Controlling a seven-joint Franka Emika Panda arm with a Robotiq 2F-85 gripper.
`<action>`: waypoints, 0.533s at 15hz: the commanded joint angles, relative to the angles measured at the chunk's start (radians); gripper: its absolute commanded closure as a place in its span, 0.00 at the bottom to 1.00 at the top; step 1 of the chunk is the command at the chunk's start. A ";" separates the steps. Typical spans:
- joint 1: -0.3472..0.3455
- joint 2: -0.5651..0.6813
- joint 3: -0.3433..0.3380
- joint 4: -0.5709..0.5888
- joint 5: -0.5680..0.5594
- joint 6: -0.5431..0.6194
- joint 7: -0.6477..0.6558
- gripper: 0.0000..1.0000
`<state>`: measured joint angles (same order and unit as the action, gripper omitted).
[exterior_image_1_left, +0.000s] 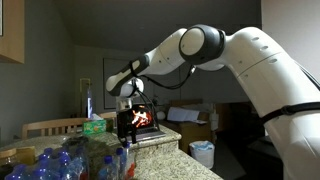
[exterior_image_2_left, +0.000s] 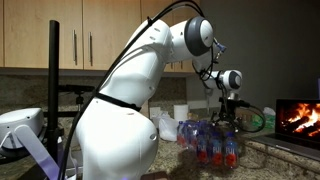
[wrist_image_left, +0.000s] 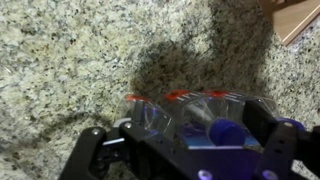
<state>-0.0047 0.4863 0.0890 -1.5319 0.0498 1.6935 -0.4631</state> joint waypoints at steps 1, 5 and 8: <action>-0.004 0.066 0.017 0.067 0.007 -0.025 -0.013 0.00; -0.007 0.070 0.007 0.082 0.012 -0.001 0.044 0.00; -0.013 0.042 -0.009 0.073 0.013 0.023 0.101 0.00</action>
<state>-0.0073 0.5605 0.0901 -1.4472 0.0498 1.6966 -0.4189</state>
